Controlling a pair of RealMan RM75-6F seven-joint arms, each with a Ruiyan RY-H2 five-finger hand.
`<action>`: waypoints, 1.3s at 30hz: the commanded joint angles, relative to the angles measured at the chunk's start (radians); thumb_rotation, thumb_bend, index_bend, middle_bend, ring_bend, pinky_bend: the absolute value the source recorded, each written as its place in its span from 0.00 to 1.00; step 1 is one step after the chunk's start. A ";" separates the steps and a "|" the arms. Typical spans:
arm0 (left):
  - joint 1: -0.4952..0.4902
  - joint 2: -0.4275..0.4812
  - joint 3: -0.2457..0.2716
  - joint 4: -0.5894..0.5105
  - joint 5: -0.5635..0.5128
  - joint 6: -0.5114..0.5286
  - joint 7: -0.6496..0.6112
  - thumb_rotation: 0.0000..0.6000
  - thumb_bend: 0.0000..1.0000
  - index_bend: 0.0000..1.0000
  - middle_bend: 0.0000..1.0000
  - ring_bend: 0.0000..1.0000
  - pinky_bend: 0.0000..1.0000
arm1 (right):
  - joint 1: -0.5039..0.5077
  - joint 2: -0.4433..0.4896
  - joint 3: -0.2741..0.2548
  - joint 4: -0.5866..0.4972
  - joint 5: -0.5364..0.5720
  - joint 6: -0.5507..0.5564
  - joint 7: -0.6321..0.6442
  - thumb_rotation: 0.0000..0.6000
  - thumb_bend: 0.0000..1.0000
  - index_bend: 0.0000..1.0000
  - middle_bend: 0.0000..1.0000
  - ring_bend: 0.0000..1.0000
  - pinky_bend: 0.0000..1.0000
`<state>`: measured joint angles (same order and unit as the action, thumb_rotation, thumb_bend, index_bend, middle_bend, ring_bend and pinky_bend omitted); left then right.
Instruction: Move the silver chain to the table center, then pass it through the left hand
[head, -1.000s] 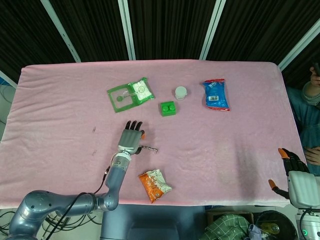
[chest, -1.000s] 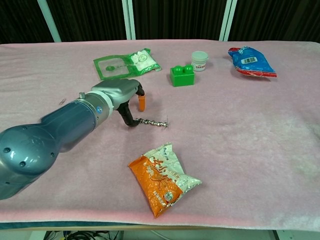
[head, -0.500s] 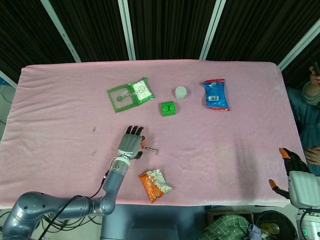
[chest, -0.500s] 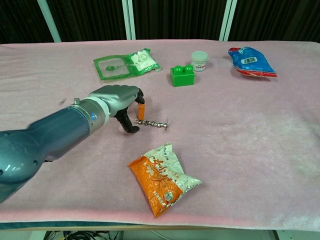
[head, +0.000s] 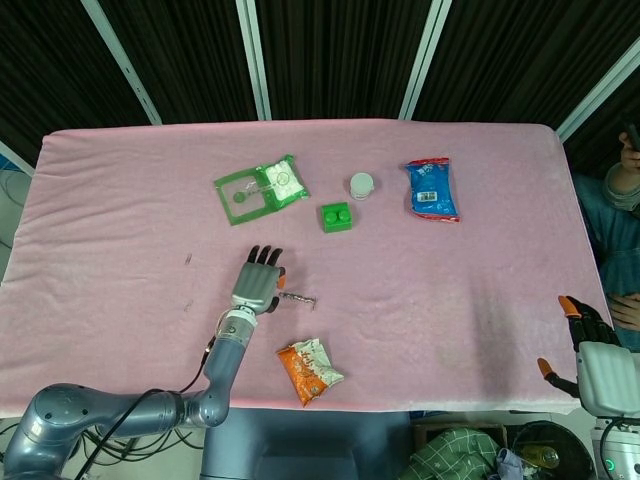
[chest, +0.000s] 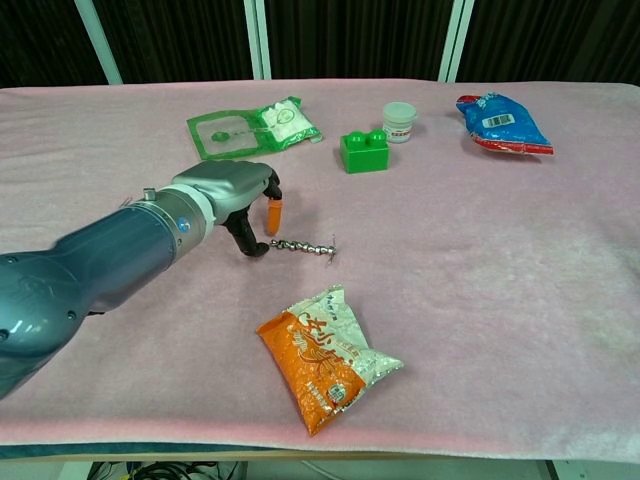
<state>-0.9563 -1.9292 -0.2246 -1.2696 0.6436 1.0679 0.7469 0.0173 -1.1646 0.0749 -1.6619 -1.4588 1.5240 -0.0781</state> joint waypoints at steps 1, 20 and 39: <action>0.001 -0.001 -0.002 0.001 0.000 -0.004 0.003 1.00 0.34 0.52 0.09 0.00 0.00 | 0.001 0.000 0.000 0.000 0.002 -0.002 0.000 1.00 0.15 0.05 0.07 0.09 0.21; 0.007 -0.015 -0.015 0.012 0.022 -0.027 -0.007 1.00 0.36 0.53 0.09 0.00 0.00 | 0.001 0.001 0.001 -0.001 -0.001 0.000 0.001 1.00 0.15 0.05 0.07 0.09 0.21; 0.012 -0.034 -0.017 0.033 0.029 -0.026 0.015 1.00 0.36 0.55 0.10 0.00 0.00 | -0.002 0.007 0.003 -0.004 -0.005 0.007 0.009 1.00 0.15 0.05 0.07 0.09 0.21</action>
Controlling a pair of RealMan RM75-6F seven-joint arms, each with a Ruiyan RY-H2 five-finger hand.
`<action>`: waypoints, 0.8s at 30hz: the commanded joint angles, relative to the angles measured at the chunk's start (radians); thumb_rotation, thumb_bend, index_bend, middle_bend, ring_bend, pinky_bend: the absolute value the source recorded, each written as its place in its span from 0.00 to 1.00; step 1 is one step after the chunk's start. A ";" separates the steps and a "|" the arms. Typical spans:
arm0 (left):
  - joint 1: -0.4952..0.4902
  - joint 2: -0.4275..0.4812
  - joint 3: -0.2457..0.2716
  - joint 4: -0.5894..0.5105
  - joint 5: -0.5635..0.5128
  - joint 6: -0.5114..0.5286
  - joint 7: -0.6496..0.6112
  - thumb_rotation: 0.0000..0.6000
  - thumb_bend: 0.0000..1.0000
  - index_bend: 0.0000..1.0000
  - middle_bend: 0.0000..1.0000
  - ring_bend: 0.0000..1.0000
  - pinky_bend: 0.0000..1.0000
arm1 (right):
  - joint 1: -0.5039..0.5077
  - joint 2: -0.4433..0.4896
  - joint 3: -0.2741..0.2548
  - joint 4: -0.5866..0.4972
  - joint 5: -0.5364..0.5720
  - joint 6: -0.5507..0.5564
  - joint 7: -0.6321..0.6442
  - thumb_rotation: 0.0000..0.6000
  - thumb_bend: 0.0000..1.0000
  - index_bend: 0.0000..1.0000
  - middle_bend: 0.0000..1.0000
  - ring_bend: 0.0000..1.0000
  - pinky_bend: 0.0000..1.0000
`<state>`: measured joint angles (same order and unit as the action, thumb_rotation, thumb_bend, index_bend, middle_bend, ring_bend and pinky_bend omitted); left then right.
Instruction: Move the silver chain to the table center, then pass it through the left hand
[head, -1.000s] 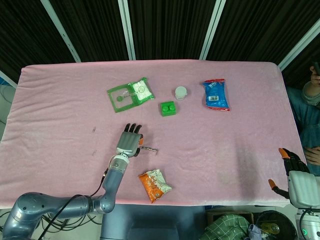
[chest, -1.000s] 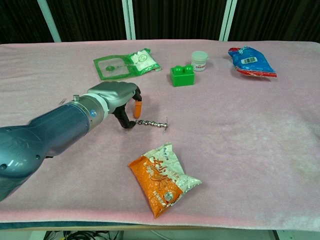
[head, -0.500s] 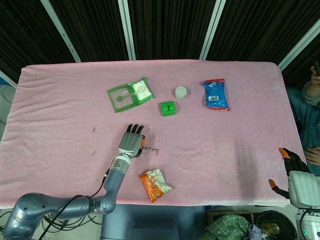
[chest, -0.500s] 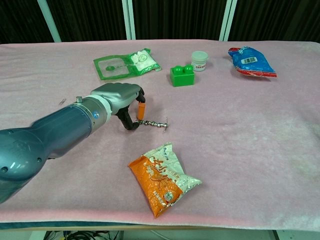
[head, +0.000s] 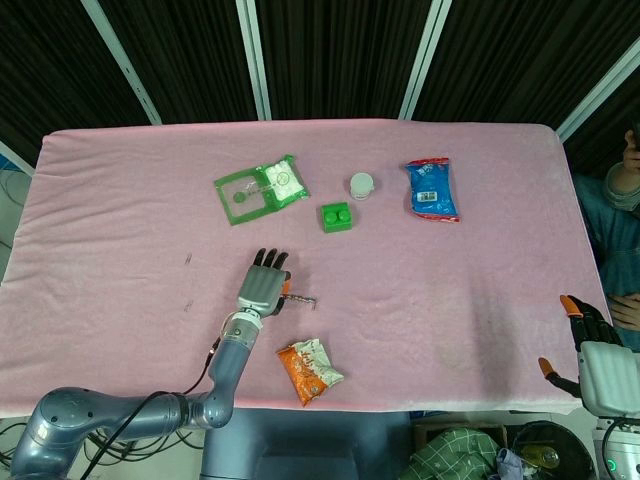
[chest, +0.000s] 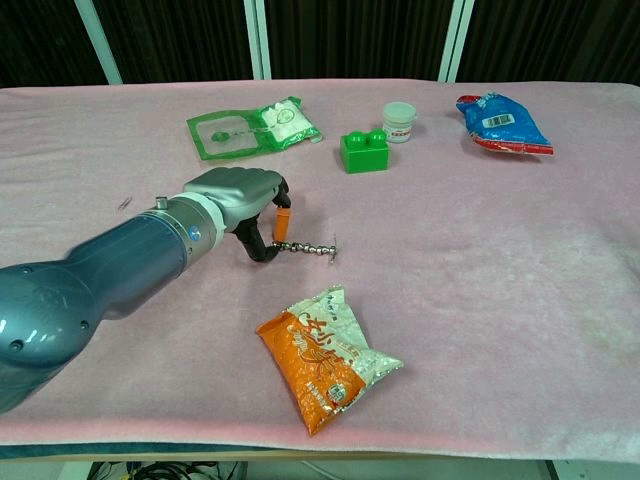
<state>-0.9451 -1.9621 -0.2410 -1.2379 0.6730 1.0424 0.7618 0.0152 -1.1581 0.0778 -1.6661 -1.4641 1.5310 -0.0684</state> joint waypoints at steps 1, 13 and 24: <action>0.001 -0.002 -0.001 0.002 0.001 -0.001 0.000 1.00 0.36 0.55 0.10 0.00 0.00 | 0.000 0.000 0.000 0.000 0.000 0.000 -0.001 1.00 0.15 0.05 0.07 0.09 0.21; 0.005 -0.009 -0.006 0.013 0.015 -0.003 -0.003 1.00 0.36 0.55 0.10 0.00 0.00 | 0.000 0.002 0.000 -0.001 0.002 -0.001 0.001 1.00 0.15 0.05 0.07 0.09 0.21; 0.004 -0.019 -0.013 0.022 0.009 -0.012 0.007 1.00 0.36 0.56 0.12 0.00 0.00 | 0.000 0.005 0.000 -0.004 0.001 -0.003 0.004 1.00 0.15 0.05 0.07 0.09 0.21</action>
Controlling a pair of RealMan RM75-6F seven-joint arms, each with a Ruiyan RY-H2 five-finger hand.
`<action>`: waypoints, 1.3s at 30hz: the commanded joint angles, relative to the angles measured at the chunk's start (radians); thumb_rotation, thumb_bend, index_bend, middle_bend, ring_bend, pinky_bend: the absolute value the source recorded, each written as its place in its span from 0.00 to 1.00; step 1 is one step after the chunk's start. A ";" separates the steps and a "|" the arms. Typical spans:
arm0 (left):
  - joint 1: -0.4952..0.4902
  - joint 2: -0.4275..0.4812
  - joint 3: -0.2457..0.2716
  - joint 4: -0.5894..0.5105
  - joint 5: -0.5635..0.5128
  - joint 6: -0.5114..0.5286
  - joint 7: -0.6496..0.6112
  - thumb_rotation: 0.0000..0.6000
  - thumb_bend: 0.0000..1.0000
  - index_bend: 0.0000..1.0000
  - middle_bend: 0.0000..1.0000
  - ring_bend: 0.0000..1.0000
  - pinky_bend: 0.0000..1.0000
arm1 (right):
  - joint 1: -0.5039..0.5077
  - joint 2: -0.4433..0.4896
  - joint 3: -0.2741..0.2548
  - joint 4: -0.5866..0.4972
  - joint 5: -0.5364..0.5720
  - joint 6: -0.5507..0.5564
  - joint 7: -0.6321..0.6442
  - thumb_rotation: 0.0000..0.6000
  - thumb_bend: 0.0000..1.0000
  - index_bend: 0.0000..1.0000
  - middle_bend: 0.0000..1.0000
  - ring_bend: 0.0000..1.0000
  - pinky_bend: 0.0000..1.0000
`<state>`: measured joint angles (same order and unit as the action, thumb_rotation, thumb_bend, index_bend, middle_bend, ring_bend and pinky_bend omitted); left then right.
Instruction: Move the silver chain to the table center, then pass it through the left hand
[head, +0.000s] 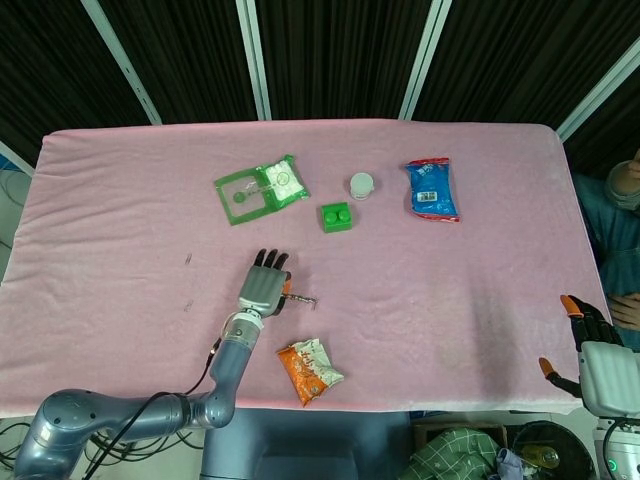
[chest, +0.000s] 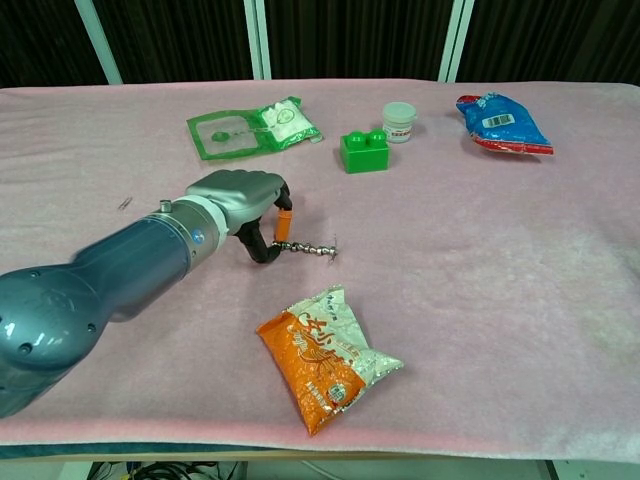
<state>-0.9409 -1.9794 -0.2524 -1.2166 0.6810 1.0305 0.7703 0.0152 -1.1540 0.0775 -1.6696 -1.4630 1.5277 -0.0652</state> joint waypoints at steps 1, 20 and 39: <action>0.000 -0.002 -0.003 0.002 0.002 0.000 -0.002 1.00 0.37 0.57 0.12 0.00 0.00 | 0.000 0.001 0.000 -0.001 0.000 0.001 0.002 1.00 0.15 0.05 0.07 0.09 0.21; 0.004 0.008 -0.010 -0.004 0.031 0.018 0.008 1.00 0.40 0.59 0.12 0.00 0.00 | -0.001 0.003 0.000 -0.003 -0.004 0.001 0.011 1.00 0.15 0.05 0.07 0.09 0.21; 0.021 0.077 0.011 -0.029 0.115 0.026 -0.004 1.00 0.41 0.60 0.12 0.00 0.00 | 0.002 0.000 -0.004 -0.007 -0.008 -0.004 0.005 1.00 0.15 0.05 0.07 0.09 0.21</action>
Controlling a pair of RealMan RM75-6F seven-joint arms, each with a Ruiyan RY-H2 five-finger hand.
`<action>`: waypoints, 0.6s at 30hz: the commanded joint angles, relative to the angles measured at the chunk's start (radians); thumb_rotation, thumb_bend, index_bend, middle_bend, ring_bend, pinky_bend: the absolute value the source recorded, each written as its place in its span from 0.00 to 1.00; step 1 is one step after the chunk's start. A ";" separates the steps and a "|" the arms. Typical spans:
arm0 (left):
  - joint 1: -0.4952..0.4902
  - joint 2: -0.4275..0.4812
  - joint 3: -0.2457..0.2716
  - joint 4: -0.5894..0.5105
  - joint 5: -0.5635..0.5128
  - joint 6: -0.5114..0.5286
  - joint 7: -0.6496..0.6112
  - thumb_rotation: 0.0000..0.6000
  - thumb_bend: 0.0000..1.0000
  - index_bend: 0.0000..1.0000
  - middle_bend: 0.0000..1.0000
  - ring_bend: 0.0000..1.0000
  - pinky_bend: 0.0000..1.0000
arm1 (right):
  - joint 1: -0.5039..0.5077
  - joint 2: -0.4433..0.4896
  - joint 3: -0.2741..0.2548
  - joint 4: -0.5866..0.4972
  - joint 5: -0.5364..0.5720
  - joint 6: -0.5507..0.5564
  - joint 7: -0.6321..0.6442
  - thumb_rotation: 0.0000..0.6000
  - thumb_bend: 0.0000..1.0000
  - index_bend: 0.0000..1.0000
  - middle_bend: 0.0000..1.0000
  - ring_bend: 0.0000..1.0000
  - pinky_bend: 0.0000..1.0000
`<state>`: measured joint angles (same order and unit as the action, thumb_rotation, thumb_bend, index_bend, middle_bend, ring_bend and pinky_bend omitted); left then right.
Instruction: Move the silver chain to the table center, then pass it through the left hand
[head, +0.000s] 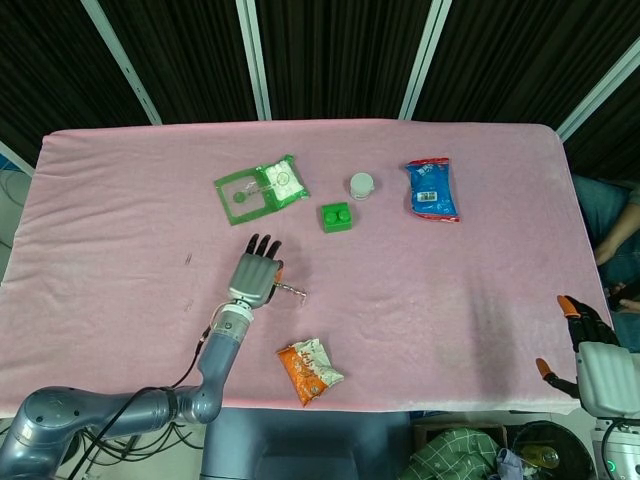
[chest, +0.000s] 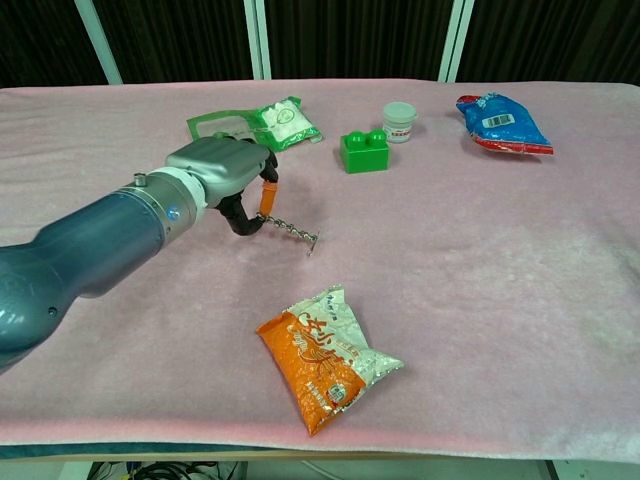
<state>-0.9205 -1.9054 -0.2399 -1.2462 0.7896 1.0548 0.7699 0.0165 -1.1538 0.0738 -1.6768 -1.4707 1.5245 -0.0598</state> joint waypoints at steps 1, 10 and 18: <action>0.001 0.004 -0.001 -0.001 0.012 0.003 -0.006 1.00 0.41 0.60 0.12 0.00 0.00 | 0.000 0.000 -0.001 0.000 -0.001 -0.001 -0.001 1.00 0.15 0.05 0.07 0.09 0.21; 0.004 0.025 0.007 -0.007 0.070 0.016 -0.021 1.00 0.41 0.60 0.12 0.00 0.00 | -0.001 0.002 0.000 -0.003 -0.002 0.003 0.000 1.00 0.15 0.05 0.07 0.09 0.21; 0.005 0.090 0.045 -0.036 0.133 0.034 0.045 1.00 0.41 0.60 0.12 0.00 0.00 | -0.002 0.003 0.000 -0.005 -0.004 0.006 0.001 1.00 0.15 0.05 0.07 0.09 0.21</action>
<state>-0.9154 -1.8323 -0.2061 -1.2714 0.9084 1.0830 0.7973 0.0145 -1.1509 0.0740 -1.6823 -1.4747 1.5309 -0.0589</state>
